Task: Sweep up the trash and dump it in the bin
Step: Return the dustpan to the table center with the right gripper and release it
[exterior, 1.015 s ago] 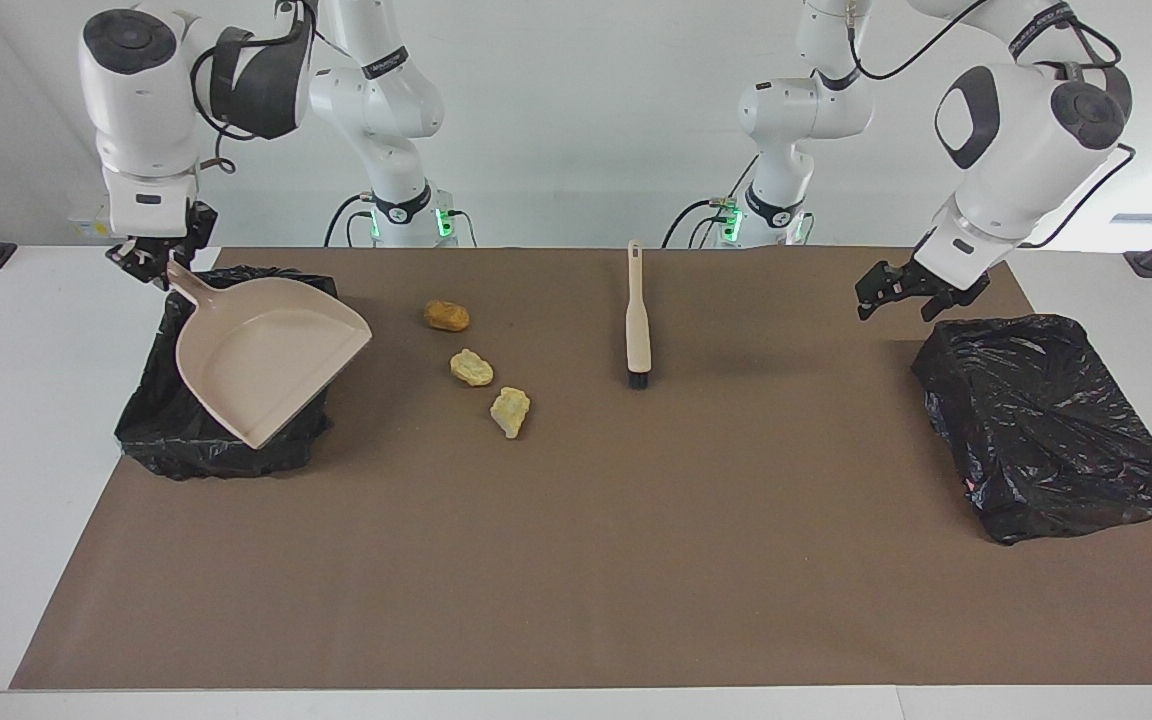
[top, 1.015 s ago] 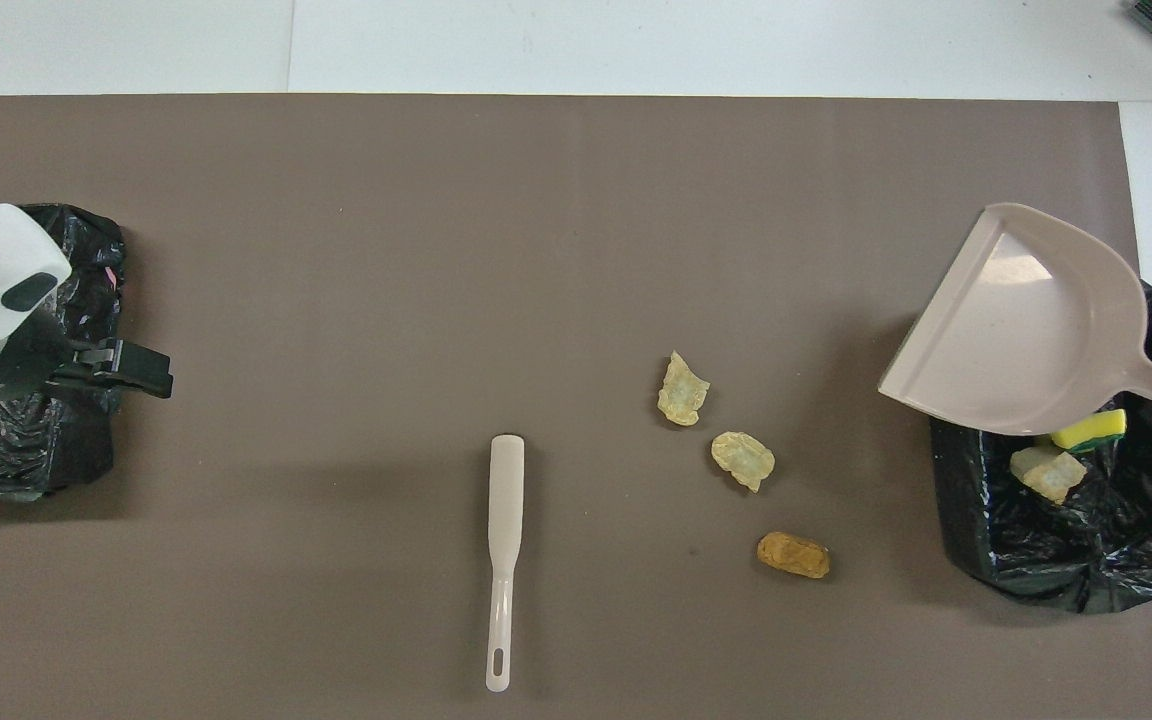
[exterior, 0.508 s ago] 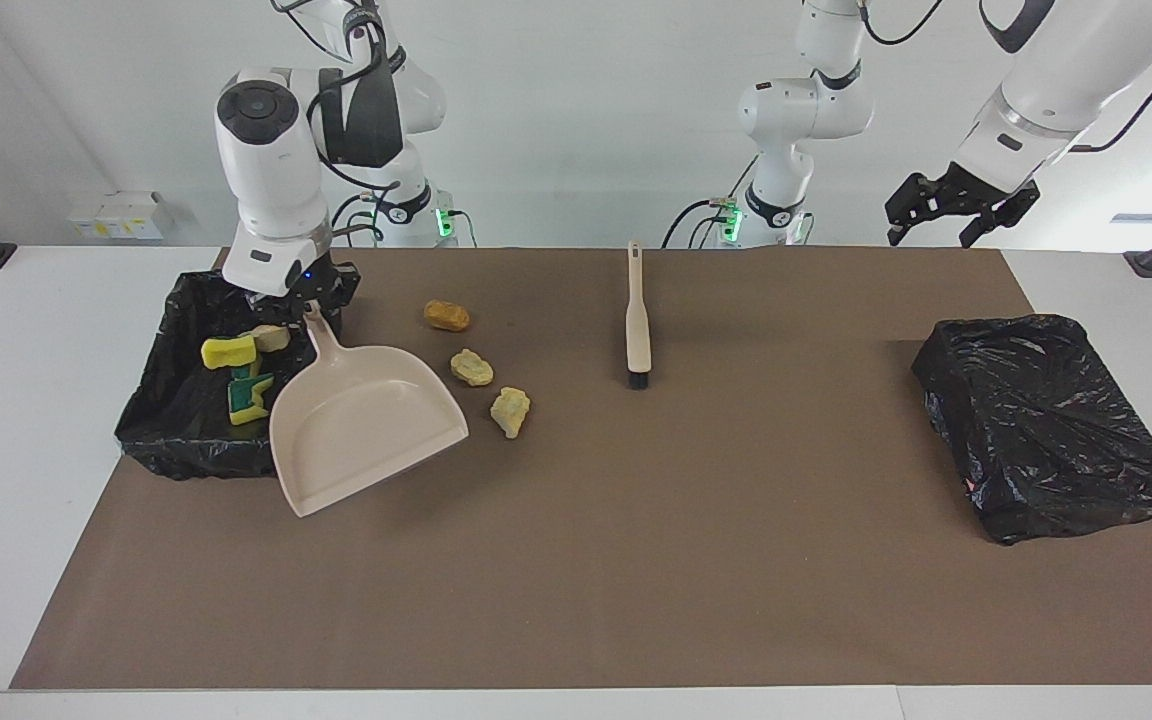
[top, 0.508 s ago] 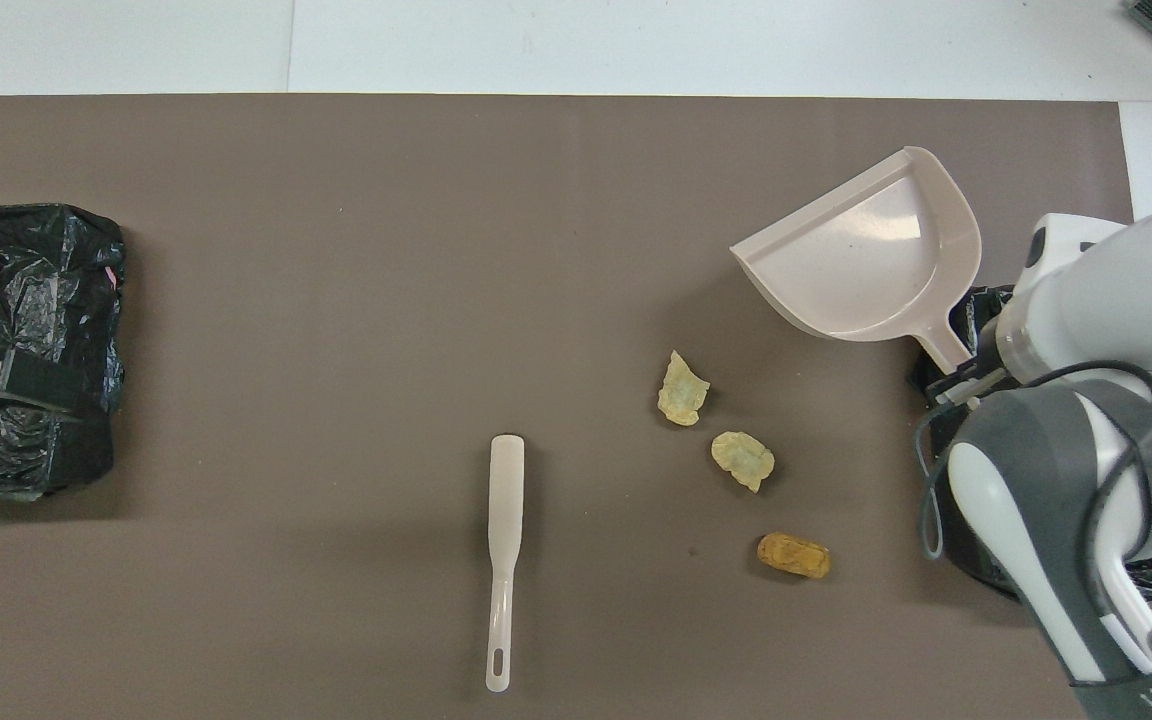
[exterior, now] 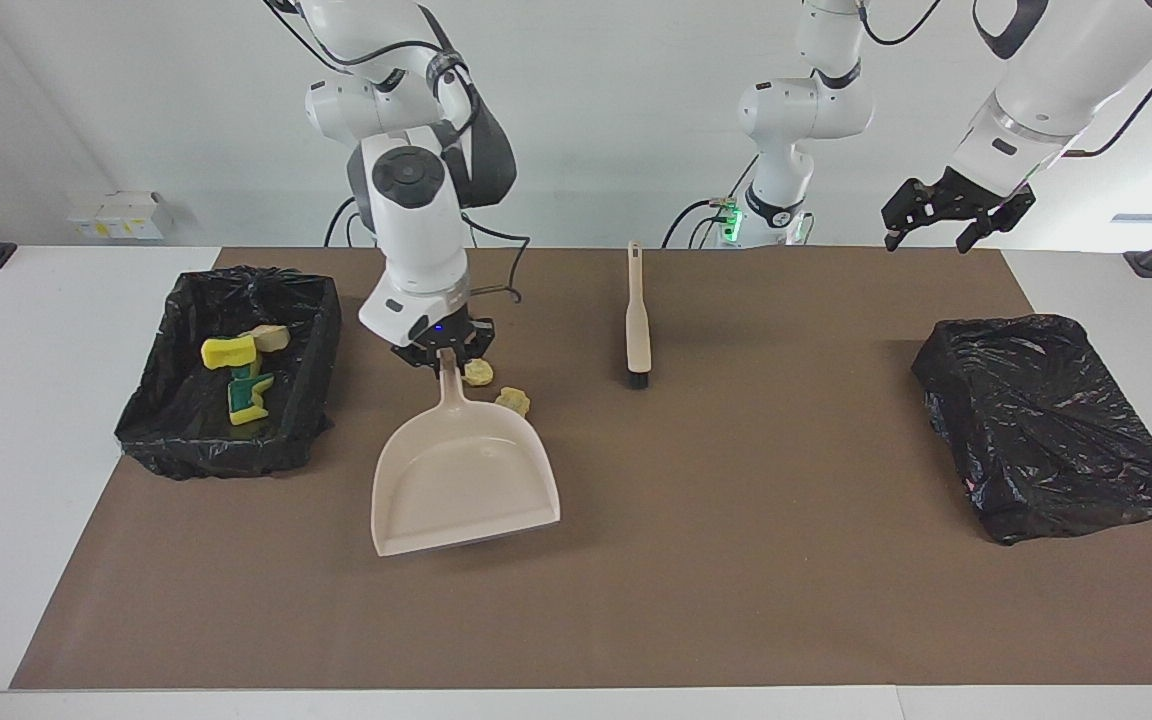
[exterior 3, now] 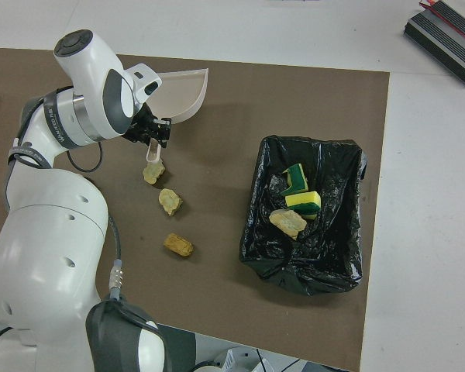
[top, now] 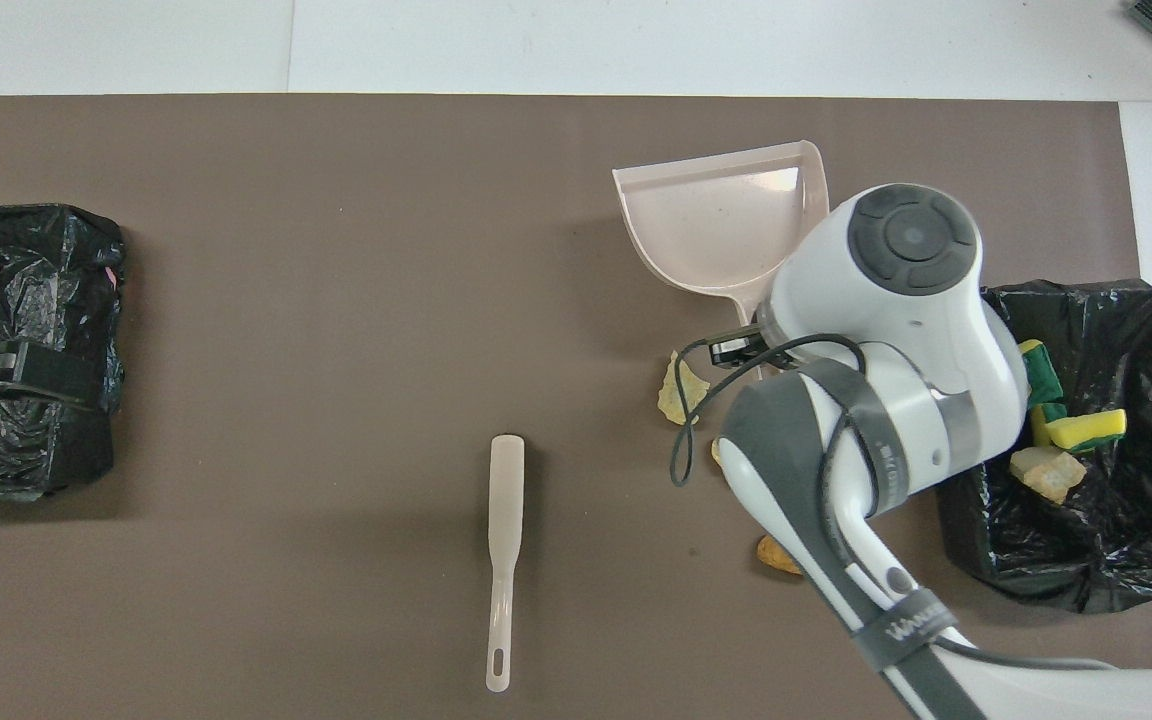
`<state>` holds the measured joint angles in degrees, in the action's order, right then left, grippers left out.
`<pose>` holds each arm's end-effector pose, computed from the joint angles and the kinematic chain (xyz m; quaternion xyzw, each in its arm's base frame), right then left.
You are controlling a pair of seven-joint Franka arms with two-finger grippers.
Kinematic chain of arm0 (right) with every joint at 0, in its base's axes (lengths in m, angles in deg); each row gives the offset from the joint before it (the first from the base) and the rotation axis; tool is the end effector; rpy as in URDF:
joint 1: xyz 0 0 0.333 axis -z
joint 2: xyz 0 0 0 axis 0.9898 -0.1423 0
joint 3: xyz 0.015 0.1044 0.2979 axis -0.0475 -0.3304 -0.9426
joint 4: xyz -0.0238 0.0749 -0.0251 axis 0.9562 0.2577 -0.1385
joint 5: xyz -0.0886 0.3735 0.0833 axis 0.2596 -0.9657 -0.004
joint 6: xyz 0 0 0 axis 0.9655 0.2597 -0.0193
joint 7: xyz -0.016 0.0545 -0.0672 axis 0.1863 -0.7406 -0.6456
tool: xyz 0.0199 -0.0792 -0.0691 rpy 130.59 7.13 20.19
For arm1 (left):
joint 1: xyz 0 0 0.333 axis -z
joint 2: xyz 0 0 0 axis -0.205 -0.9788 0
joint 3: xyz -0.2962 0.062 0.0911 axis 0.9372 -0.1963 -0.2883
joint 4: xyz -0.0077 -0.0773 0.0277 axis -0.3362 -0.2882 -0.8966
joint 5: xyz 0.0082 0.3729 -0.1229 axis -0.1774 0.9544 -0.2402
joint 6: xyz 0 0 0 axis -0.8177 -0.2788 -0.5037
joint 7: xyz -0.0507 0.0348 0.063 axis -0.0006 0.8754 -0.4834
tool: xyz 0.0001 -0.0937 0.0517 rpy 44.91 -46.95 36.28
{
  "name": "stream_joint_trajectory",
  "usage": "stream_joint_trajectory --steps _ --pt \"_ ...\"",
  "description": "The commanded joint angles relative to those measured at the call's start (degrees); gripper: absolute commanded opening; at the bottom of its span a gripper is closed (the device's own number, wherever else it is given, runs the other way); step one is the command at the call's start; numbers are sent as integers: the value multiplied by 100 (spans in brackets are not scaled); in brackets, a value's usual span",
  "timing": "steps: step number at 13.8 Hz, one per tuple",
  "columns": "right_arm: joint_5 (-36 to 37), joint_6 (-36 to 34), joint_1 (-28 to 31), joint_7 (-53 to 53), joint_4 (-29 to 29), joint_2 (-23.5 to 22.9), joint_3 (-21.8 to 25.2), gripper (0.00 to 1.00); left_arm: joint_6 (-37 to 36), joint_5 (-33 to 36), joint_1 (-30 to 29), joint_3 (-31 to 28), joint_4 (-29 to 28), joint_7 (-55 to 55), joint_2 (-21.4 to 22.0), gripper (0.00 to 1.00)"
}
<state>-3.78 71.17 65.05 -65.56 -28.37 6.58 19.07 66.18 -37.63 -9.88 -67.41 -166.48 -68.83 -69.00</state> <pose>0.5773 0.2279 0.4377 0.9980 0.0586 -0.0115 0.0191 0.5184 -0.0398 0.6313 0.9984 -0.0380 -0.0413 0.0098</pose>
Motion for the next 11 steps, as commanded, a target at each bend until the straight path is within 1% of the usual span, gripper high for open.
stream_joint_trajectory --steps 1,3,5,7,8,9,11 --pt "-132 -6 -396 832 824 -701 35 0 207 -16 -28 -11 -78 38 76 100" --pt "-123 292 -817 1446 1079 -1079 35 0 207 -16 -28 -11 -104 21 103 100" --pt "-79 301 -1204 1931 1605 -1588 53 0 216 -16 -28 -11 -104 21 94 100" --pt "-53 345 -1424 2318 2141 -2089 61 0 260 -16 -37 -20 -96 47 94 100" --pt "-53 372 -1478 2459 2370 -2318 62 0 600 -25 -37 -20 -104 73 77 100" --pt "-53 424 -1487 2521 2442 -2416 62 0 847 -25 -37 -20 -113 99 50 100" --pt "-53 521 -1505 2539 2399 -2417 44 0 858 -25 -37 -20 -139 100 67 100"
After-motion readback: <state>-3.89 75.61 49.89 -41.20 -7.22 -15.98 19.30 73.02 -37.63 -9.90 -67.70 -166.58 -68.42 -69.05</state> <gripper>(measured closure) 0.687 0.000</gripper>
